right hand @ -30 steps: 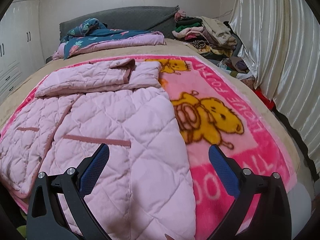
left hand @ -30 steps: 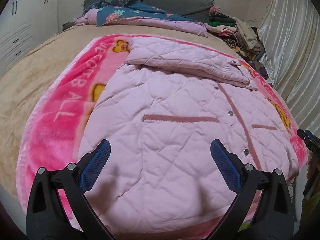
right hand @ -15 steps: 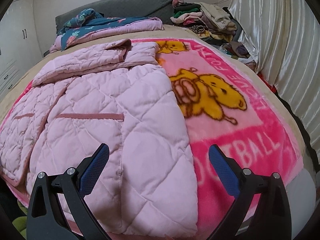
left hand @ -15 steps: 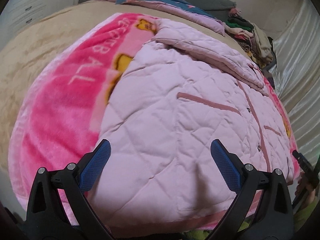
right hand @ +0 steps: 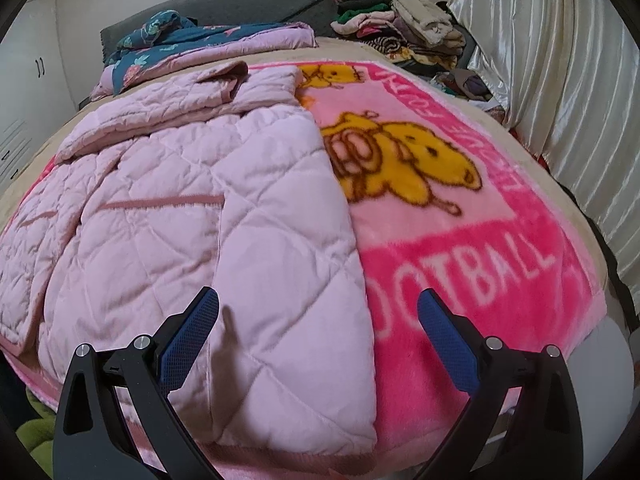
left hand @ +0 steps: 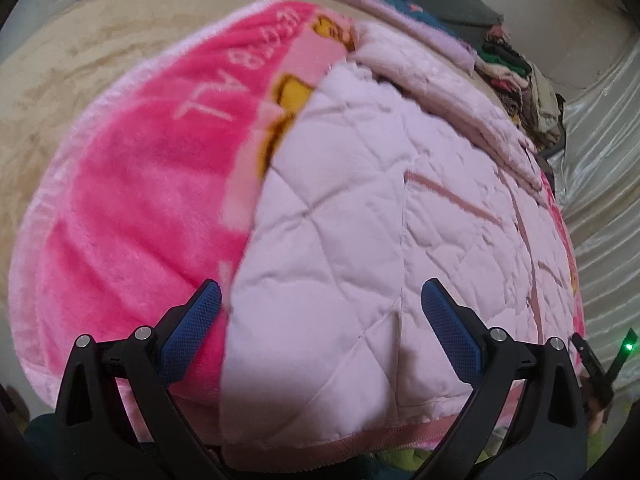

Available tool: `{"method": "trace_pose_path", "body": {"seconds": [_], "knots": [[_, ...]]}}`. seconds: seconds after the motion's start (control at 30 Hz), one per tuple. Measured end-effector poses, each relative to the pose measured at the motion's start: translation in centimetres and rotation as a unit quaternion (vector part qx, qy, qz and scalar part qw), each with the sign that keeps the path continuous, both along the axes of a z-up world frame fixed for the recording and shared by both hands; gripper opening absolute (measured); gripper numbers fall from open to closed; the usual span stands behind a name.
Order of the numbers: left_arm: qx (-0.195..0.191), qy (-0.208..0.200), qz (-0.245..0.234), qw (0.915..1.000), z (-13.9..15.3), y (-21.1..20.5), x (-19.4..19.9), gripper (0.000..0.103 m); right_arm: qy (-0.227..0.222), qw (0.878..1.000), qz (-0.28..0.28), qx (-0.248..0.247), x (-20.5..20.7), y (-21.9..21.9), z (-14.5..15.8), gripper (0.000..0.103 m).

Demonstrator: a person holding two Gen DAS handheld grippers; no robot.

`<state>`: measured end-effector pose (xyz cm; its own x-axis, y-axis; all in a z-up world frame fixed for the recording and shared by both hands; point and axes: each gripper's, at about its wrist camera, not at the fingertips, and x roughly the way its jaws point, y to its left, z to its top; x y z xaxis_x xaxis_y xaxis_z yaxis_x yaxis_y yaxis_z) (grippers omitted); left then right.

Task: Fold large clothes

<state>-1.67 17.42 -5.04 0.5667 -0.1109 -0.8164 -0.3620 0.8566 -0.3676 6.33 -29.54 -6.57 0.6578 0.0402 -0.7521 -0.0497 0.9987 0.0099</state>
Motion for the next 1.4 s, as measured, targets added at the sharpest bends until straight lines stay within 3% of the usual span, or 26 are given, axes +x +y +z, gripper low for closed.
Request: {"method": "trace_pose_path", "body": {"seconds": [0.13,0.33,0.47,0.5,0.57,0.6,0.63,0.67,0.7,0.77,0.8,0.93,1.2,1.4], "knots": [[-0.016,0.013,-0.022,0.9995,-0.7,-0.5,0.7,0.093,0.015,1.000,0.006,0.015,-0.5,-0.3,-1.0,0.099],[0.020,0.027,-0.048,0.9983,-0.8,-2.1,1.5,0.093,0.035,0.997,0.008,0.062,-1.1,-1.5,-2.2,0.099],[0.044,0.028,-0.071,0.9961,-0.7,-3.3,1.7,0.083,0.050,0.994,0.013,0.100,-1.5,-2.2,-3.1,0.098],[0.053,0.028,-0.075,0.9953,-0.6,-3.6,1.7,0.079,0.051,0.993,0.016,0.107,-1.6,-2.2,-3.2,0.094],[0.065,0.023,-0.082,0.9943,-0.4,-4.1,1.6,0.070,0.050,0.990,0.047,0.124,-1.9,-1.7,-3.0,0.063],[0.071,0.018,-0.080,0.9940,-0.2,-4.1,1.4,0.059,0.046,0.991,0.053,0.114,-2.1,-1.3,-2.7,0.061],[0.077,0.013,-0.075,0.9941,0.0,-4.1,1.3,0.046,0.039,0.992,0.066,0.103,-2.3,-0.8,-2.3,0.049],[0.077,0.006,-0.073,0.9944,0.3,-4.1,1.2,0.042,0.029,0.992,0.077,0.096,-2.4,-0.5,-1.8,0.040],[0.078,-0.001,-0.070,0.9945,0.5,-4.0,1.0,0.029,0.020,0.992,0.084,0.091,-2.6,-0.2,-1.3,0.035],[0.079,-0.018,-0.064,0.9946,1.2,-3.9,0.6,0.022,0.004,0.992,0.093,0.090,-2.7,0.2,-0.4,0.024],[0.082,-0.026,-0.064,0.9942,1.6,-3.9,0.5,0.016,-0.006,0.991,0.097,0.090,-2.8,0.3,0.2,0.023],[0.107,-0.061,-0.068,0.9901,3.5,-4.5,0.4,0.013,-0.051,0.988,0.111,0.094,-2.4,0.6,3.1,0.021],[0.109,-0.114,-0.060,0.9857,7.5,-4.3,2.3,0.012,-0.131,0.976,0.131,0.112,-0.7,0.9,9.1,0.020],[0.116,-0.148,-0.058,0.9805,10.8,-4.2,4.2,0.012,-0.162,0.971,0.131,0.118,1.2,1.3,12.0,0.020]]}}
